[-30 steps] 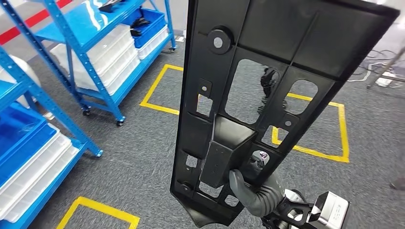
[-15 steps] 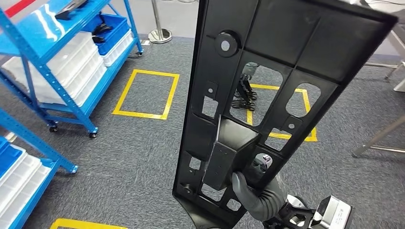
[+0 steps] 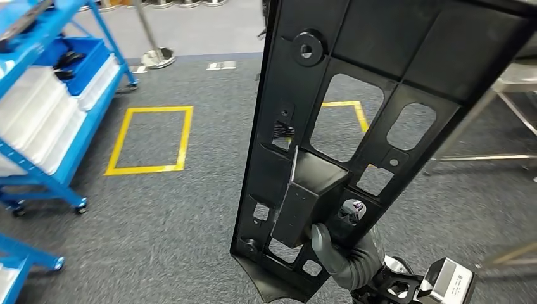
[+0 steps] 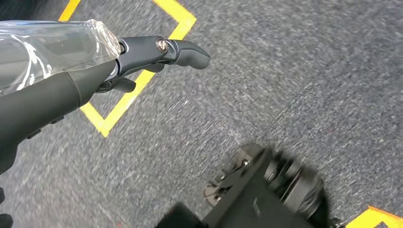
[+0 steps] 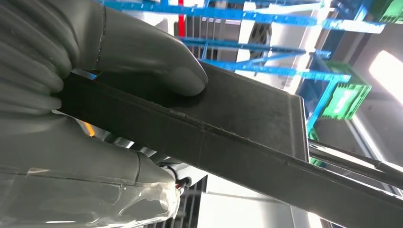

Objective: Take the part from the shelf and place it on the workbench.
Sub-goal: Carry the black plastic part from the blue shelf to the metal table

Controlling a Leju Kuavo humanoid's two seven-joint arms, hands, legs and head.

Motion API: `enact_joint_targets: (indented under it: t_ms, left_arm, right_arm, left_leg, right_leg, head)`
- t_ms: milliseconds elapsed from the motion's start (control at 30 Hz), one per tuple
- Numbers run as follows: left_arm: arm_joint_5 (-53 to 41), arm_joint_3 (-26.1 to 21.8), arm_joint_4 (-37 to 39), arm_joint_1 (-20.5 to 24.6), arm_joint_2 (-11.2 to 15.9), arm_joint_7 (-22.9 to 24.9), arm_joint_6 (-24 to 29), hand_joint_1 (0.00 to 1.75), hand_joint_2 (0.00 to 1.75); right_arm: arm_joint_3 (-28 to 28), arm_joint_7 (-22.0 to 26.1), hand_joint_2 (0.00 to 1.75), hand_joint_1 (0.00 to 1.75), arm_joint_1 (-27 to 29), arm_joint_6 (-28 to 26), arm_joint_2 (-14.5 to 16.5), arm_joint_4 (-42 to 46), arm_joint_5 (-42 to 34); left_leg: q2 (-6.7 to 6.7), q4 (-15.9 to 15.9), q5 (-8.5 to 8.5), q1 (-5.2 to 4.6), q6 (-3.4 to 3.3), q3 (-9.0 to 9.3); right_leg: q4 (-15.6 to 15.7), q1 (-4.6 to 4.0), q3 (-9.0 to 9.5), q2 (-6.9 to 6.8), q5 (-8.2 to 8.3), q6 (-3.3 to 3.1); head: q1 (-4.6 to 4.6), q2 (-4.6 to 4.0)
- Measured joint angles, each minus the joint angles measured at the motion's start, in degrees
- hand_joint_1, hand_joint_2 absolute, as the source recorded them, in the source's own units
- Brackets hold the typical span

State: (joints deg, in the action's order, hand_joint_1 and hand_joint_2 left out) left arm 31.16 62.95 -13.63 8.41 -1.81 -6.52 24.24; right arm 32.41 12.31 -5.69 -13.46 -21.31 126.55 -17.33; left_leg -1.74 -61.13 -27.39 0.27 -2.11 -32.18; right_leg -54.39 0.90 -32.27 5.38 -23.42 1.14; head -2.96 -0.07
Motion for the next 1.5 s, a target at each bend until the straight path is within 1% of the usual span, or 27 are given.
enact_joint_targets:
  t_ms: [67, 100, 167, 233, 300, 367, 400, 433, 500, 567, 633, 700, 767, 867, 900, 933, 967, 1000, 1067, 1133, 1200, 1267, 1333, 1400, 1433, 1467, 1500]
  left_arm:
    - [-0.02, 0.0, 0.01, 0.1, 0.03, 0.05, 0.0, 0.0, 1.75]
    - [-0.02, 0.0, 0.02, 0.1, 0.04, 0.08, 0.0, 0.0, 1.75]
    - [-0.02, 0.0, 0.02, -0.02, -0.04, 0.11, 0.0, 0.0, 1.75]
    - [-0.02, 0.0, 0.02, -0.07, -0.09, 0.14, 0.0, 0.0, 1.75]
    - [-0.03, 0.01, 0.02, -0.16, -0.15, 0.16, 0.0, 0.0, 1.75]
    - [-0.02, 0.02, 0.02, -0.47, -0.21, 0.19, 0.0, 0.0, 1.75]
    - [-0.01, 0.02, 0.02, -0.64, -0.22, 0.2, 0.0, 0.0, 1.75]
    - [0.02, 0.02, 0.02, -0.75, -0.22, 0.21, 0.0, 0.0, 1.75]
    - [0.04, 0.02, 0.02, -0.77, -0.25, 0.21, 0.0, 0.0, 1.75]
    - [0.05, 0.02, 0.02, -0.7, -0.25, 0.2, 0.01, 0.0, 1.75]
    - [0.03, 0.02, 0.02, -0.7, -0.23, 0.19, 0.03, 0.0, 1.75]
    - [-0.01, 0.03, 0.02, -0.8, -0.22, 0.19, 0.05, 0.0, 1.75]
    - [-0.03, 0.04, 0.02, -0.81, -0.22, 0.19, 0.07, 0.0, 1.75]
    - [0.09, 0.03, 0.02, -0.94, -0.22, 0.19, 0.1, 0.0, 1.75]
    - [0.15, 0.02, 0.02, -0.99, -0.22, 0.2, 0.12, 0.0, 1.75]
    - [0.21, 0.01, 0.02, -1.0, -0.22, 0.22, 0.13, 0.0, 1.75]
    - [0.27, 0.0, 0.02, -0.99, -0.22, 0.29, 0.13, 0.0, 1.75]
    - [0.31, 0.0, 0.02, -1.02, -0.22, 0.37, 0.11, 0.0, 1.75]
    - [0.39, 0.01, 0.03, -1.25, -0.12, 0.49, 0.09, 0.0, 1.75]
    - [0.45, 0.02, 0.05, -1.37, -0.01, 0.49, 0.11, 0.0, 1.75]
    - [0.55, 0.02, 0.06, -1.37, 0.02, 0.48, 0.15, 0.0, 1.75]
    - [0.66, 0.02, 0.06, -1.29, 0.03, 0.44, 0.23, 0.0, 1.75]
    - [0.72, 0.01, 0.06, -1.34, 0.06, 0.39, 0.32, 0.0, 1.75]
    - [0.76, 0.0, 0.06, -1.58, 0.06, 0.36, 0.36, 0.0, 1.75]
    - [0.76, 0.0, 0.06, -1.66, 0.06, 0.35, 0.35, 0.0, 1.75]
    - [0.76, 0.0, 0.06, -1.69, 0.06, 0.34, 0.35, 0.0, 1.75]
    - [0.75, 0.0, 0.06, -1.66, 0.05, 0.33, 0.36, 0.0, 1.75]
  right_arm:
    - [-0.01, -0.1, 1.75, 1.75, -0.03, -0.14, -0.01, 0.01, 0.0]
    - [-0.01, -0.14, 1.75, 1.75, 0.0, -0.23, -0.02, 0.02, 0.0]
    - [-0.01, -0.22, 1.75, 1.75, 0.05, -0.36, -0.03, 0.1, 0.02]
    - [-0.03, -0.35, 1.75, 1.75, 0.02, -0.41, -0.08, 0.29, 0.05]
    - [-0.03, -0.56, 1.75, 1.75, -0.03, -0.49, -0.11, 0.41, 0.13]
    - [-0.01, -0.79, 1.75, 1.75, -0.01, -0.56, -0.11, 0.42, 0.27]
    - [0.0, -0.88, 1.75, 1.75, 0.03, -0.59, -0.11, 0.42, 0.33]
    - [0.0, -0.93, 1.75, 1.75, 0.06, -0.62, -0.11, 0.42, 0.37]
    - [0.0, -1.02, 1.75, 1.75, 0.1, -0.71, -0.12, 0.43, 0.45]
    - [0.0, -1.08, 1.75, 1.75, 0.1, -0.83, -0.12, 0.5, 0.55]
    - [0.01, -1.13, 1.75, 1.75, 0.06, -0.91, -0.12, 0.67, 0.64]
    - [0.02, -1.15, 1.75, 1.75, 0.1, -0.96, -0.18, 0.8, 0.69]
    - [0.02, -1.15, 1.75, 1.75, 0.15, -0.97, -0.26, 0.88, 0.74]
    - [0.03, -1.14, 1.75, 1.75, 0.17, -0.97, -0.27, 0.94, 0.93]
    - [0.04, -1.13, 1.75, 1.75, 0.24, -0.99, -0.27, 0.94, 0.99]
    - [0.05, -1.13, 1.75, 1.75, 0.31, -1.01, -0.28, 0.94, 1.02]
    - [0.05, -1.12, 1.75, 1.75, 0.38, -1.02, -0.28, 0.94, 1.02]
    - [0.06, -1.1, 1.75, 1.75, 0.41, -1.04, -0.28, 0.94, 1.03]
    - [0.07, -1.07, 1.75, 1.75, 0.4, -1.04, -0.28, 0.94, 1.03]
    - [0.08, -1.04, 1.75, 1.75, 0.37, -1.03, -0.28, 0.94, 1.03]
    - [0.08, -1.0, 1.75, 1.75, 0.37, -1.02, -0.31, 0.97, 1.04]
    - [0.06, -0.92, 1.75, 1.75, 0.35, -0.99, -0.39, 1.07, 1.04]
    - [0.06, -0.89, 1.75, 1.75, 0.2, -0.96, -0.43, 1.14, 1.05]
    - [0.08, -0.9, 1.75, 1.75, 0.11, -0.95, -0.42, 1.13, 1.05]
    - [0.09, -0.91, 1.75, 1.75, 0.15, -0.95, -0.4, 1.13, 1.04]
    - [0.09, -0.92, 1.75, 1.75, 0.19, -0.95, -0.42, 1.12, 1.04]
    - [0.09, -0.92, 1.75, 1.75, 0.22, -0.95, -0.42, 1.12, 1.04]
  left_leg:
    - [-2.01, 6.39, 2.38, -0.23, -0.46, 2.75]
    - [-2.36, 7.27, 2.46, -0.37, -0.51, 3.04]
    - [-1.16, 7.55, 2.71, -0.47, -0.73, 3.02]
    - [0.11, 7.95, 3.06, -0.25, -1.42, 3.18]
    - [1.48, 8.14, 3.23, -0.22, -1.88, 3.26]
    - [3.01, 8.11, 3.22, -0.31, -1.99, 3.15]
    - [3.81, 8.07, 3.2, -0.33, -1.97, 3.09]
    - [4.57, 8.04, 3.16, -0.33, -1.91, 3.05]
    - [5.92, 7.89, 2.95, -0.26, -1.61, 3.15]
    - [6.94, 7.52, 2.5, -0.42, -0.97, 3.34]
    - [7.74, 7.19, 2.14, -0.7, -0.29, 3.39]
    - [8.44, 7.08, 1.94, -0.57, 0.31, 3.43]
    - [6.81, 5.1, 0.27, -0.17, 0.93, 2.72]
    - [2.98, -6.26, -5.69, 0.06, 1.25, -2.36]
    - [2.55, -9.88, -6.9, 0.03, 1.16, -4.08]
    - [2.34, -11.46, -6.96, -0.03, 0.95, -4.84]
    - [2.15, -10.44, -5.8, -0.13, 0.6, -4.36]
    - [1.67, -6.93, -3.71, -0.29, 0.17, -2.66]
    - [-1.01, 2.03, 0.15, -0.6, -0.8, 1.46]
    - [-2.88, 6.34, 1.39, -0.89, -1.29, 3.17]
    - [-2.1, 6.9, 1.72, -0.94, -1.73, 3.21]
    - [-0.88, 7.85, 2.51, -0.71, -2.33, 3.57]
    - [0.63, 8.44, 2.98, -0.71, -2.62, 3.76]
    - [2.44, 8.43, 2.99, -0.86, -2.74, 3.63]
    - [3.37, 8.42, 2.97, -0.89, -2.74, 3.58]
    - [4.24, 8.41, 2.94, -0.9, -2.72, 3.56]
    - [5.05, 8.41, 2.9, -0.9, -2.67, 3.59]
  right_leg:
    - [-0.07, 0.06, -0.32, 1.34, 0.21, 0.4]
    - [-0.09, 0.2, -0.58, 1.9, 0.36, 0.7]
    - [-0.07, 0.53, -0.97, 2.77, 0.61, 1.35]
    - [-1.8, 0.34, -1.86, 0.19, -0.53, 1.82]
    - [-8.02, 0.14, -4.7, -3.8, -4.11, 2.15]
    - [-16.15, 0.27, -8.47, -4.94, -7.68, 2.47]
    - [-18.56, 0.33, -9.56, -5.0, -8.32, 2.6]
    - [-18.77, 0.39, -9.55, -5.05, -7.91, 2.71]
    - [-12.26, 0.57, -5.77, -5.77, -4.45, 2.91]
    - [-3.77, 0.48, -1.08, -7.86, -1.7, 2.7]
    - [-0.94, 0.18, 0.27, -8.69, -1.39, 1.86]
    - [-1.08, 0.01, -0.11, -7.44, -1.19, 0.9]
    - [-0.98, 0.07, -0.39, -6.19, -0.86, 0.14]
    - [-0.96, 0.01, -0.93, -4.31, -0.41, -0.56]
    - [-0.97, -0.13, -1.11, -3.54, -0.29, -0.68]
    - [-0.97, -0.28, -1.23, -2.72, -0.18, -0.75]
    - [-0.98, -0.42, -1.26, -1.87, -0.08, -0.77]
    - [-0.98, -0.52, -1.22, -1.05, 0.0, -0.73]
    - [-0.99, -0.55, -1.26, 0.42, 0.21, -0.49]
    - [-0.95, -0.31, -1.64, 1.53, 0.55, 0.1]
    - [-0.67, -0.09, -1.95, 2.34, 0.97, 0.93]
    - [-1.88, -0.32, -2.68, 0.27, 0.12, 1.44]
    - [-7.74, -0.43, -5.39, -3.21, -3.31, 1.82]
    - [-15.34, -0.21, -8.88, -4.38, -6.65, 2.36]
    - [-17.09, -0.12, -9.62, -4.52, -7.01, 2.58]
    - [-16.39, -0.06, -9.06, -4.7, -6.3, 2.72]
    - [-13.28, -0.03, -7.2, -5.18, -4.76, 2.77]
  head:
    - [-0.02, 0.0]
    - [-0.02, 0.0]
    - [0.0, 0.0]
    - [-0.13, 0.0]
    - [-0.33, 0.0]
    - [-0.42, 0.0]
    - [-0.42, 0.0]
    - [-0.42, 0.0]
    - [-0.41, 0.0]
    - [-0.39, 0.0]
    - [-0.31, 0.0]
    - [-0.27, 0.0]
    - [-0.24, 0.0]
    - [-0.15, 0.0]
    - [-0.14, 0.0]
    - [-0.13, 0.0]
    - [-0.13, 0.0]
    - [-0.13, 0.0]
    - [-0.15, 0.0]
    - [-0.15, 0.0]
    - [-0.13, 0.0]
    - [-0.23, 0.0]
    - [-0.34, 0.0]
    - [-0.35, 0.0]
    - [-0.34, 0.0]
    - [-0.34, 0.0]
    - [-0.34, 0.0]
